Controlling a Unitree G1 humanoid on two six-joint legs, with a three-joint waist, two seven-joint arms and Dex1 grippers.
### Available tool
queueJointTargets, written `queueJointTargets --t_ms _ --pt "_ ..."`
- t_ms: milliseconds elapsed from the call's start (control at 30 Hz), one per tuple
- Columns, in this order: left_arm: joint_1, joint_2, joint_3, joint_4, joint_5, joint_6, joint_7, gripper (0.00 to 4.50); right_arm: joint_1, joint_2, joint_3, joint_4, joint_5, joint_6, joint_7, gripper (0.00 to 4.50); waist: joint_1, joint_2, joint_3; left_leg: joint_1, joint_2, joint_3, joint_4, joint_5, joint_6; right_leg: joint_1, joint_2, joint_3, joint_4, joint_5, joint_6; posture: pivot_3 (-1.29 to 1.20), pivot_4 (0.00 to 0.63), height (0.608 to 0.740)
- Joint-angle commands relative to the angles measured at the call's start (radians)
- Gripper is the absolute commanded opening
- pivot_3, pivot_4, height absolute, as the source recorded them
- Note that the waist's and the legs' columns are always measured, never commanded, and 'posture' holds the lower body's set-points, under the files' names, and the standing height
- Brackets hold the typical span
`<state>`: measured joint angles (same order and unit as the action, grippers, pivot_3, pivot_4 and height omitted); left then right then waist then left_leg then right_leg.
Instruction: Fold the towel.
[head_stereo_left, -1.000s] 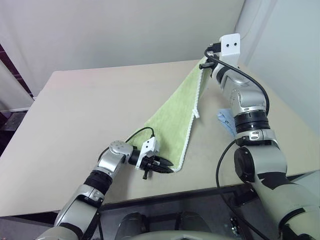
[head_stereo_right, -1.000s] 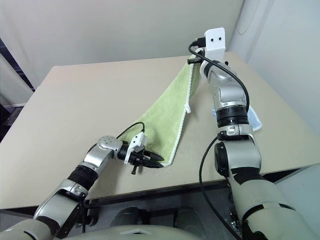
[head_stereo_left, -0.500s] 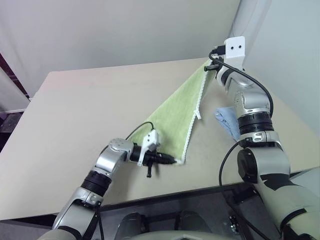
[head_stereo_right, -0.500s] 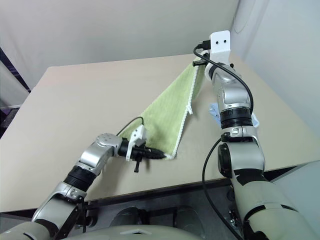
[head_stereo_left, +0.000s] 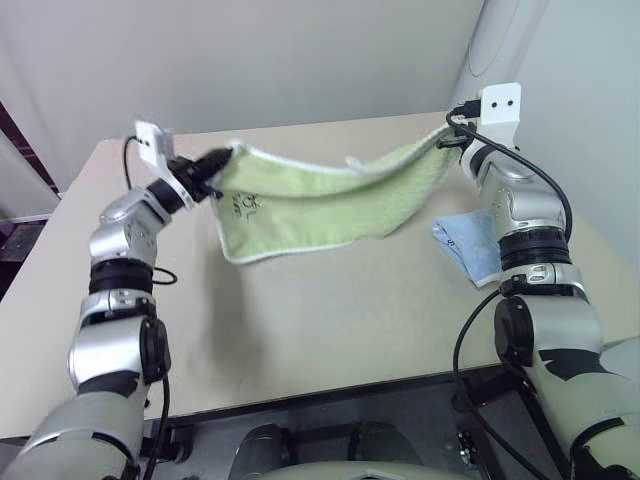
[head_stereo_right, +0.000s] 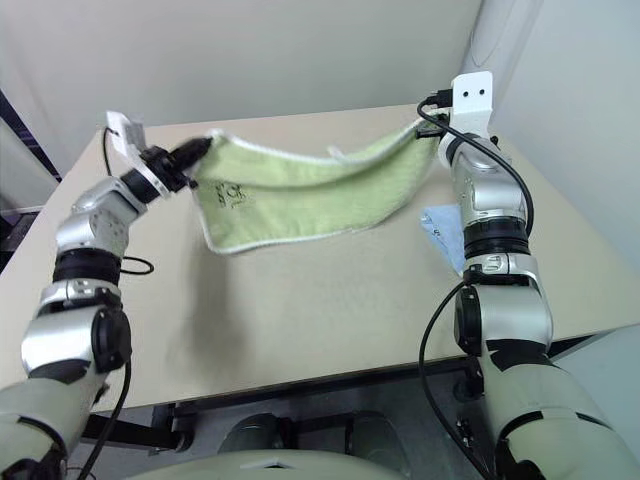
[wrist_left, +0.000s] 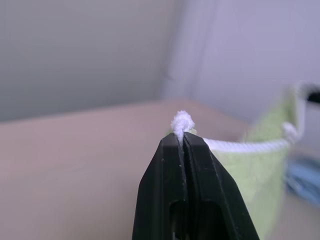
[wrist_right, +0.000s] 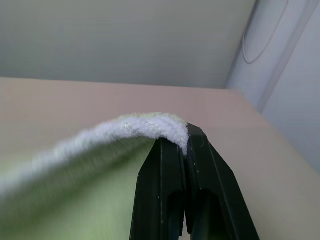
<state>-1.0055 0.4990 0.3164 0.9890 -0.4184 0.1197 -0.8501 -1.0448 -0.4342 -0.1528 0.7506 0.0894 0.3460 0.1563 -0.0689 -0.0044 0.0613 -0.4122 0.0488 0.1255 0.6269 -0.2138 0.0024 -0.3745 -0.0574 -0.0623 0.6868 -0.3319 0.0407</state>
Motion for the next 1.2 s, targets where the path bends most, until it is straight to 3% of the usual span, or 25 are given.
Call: queueJointTargets --t_ms 33,233,433,600,800,933,1200 --pt "-0.108 0.03 0.045 0.151 0.03 -0.131 0.104 0.01 -0.062 -0.032 -0.01 0.014 -0.011 -0.049 0.006 0.0 0.0 0.0 0.0 0.0 0.0 0.001 0.0 0.001 -0.001 0.0 0.0 0.001 0.0 0.0 0.0 0.0 0.0 0.74" --pt "-0.247 0.027 0.124 0.304 0.016 -0.207 0.258 0.01 -0.141 -0.046 -0.006 0.148 -0.018 -0.136 0.031 0.0 -0.002 -0.002 0.001 -0.004 0.0 0.005 -0.001 0.002 -0.003 -0.008 0.0 0.004 0.001 0.0 0.002 0.0 0.0 0.74" --pt "-0.242 0.03 0.125 0.332 0.056 -0.23 0.203 0.01 -0.105 -0.063 -0.019 0.103 0.015 -0.151 0.136 0.0 -0.001 -0.002 0.001 -0.015 0.0 0.007 0.001 0.002 -0.004 -0.019 0.0 0.005 0.003 0.001 0.003 0.0 0.0 0.74" --pt "-0.173 0.078 0.092 0.318 0.079 -0.168 -0.048 0.01 0.17 -0.097 -0.031 -0.327 0.14 0.031 0.314 0.0 0.0 -0.003 0.001 -0.015 0.0 0.007 0.001 0.002 -0.004 -0.018 0.001 0.005 0.001 0.001 0.003 0.0 0.0 0.74" --pt "-0.094 0.164 0.069 0.283 0.084 -0.014 -0.324 0.01 0.435 -0.172 -0.076 -0.763 0.308 0.294 0.421 0.0 -0.005 -0.003 0.002 -0.015 0.002 0.007 0.003 0.003 -0.004 -0.02 0.002 0.005 0.004 0.001 0.003 0.0 0.0 0.74" --pt "0.035 0.262 0.004 0.176 0.087 0.122 -0.645 0.01 0.642 -0.269 -0.089 -1.006 0.397 0.412 0.517 0.0 -0.003 -0.004 0.001 -0.014 0.003 0.006 0.003 0.0 0.0 -0.019 0.003 0.005 0.005 0.001 0.003 0.0 0.0 0.74" --pt "0.368 0.371 -0.033 -0.125 0.009 0.238 -0.764 0.01 0.964 -0.382 -0.167 -1.228 0.507 0.49 0.625 0.0 0.003 -0.007 0.0 -0.013 0.002 0.005 0.005 -0.002 0.003 -0.016 0.0 0.006 0.004 0.002 0.001 0.0 0.0 0.74"
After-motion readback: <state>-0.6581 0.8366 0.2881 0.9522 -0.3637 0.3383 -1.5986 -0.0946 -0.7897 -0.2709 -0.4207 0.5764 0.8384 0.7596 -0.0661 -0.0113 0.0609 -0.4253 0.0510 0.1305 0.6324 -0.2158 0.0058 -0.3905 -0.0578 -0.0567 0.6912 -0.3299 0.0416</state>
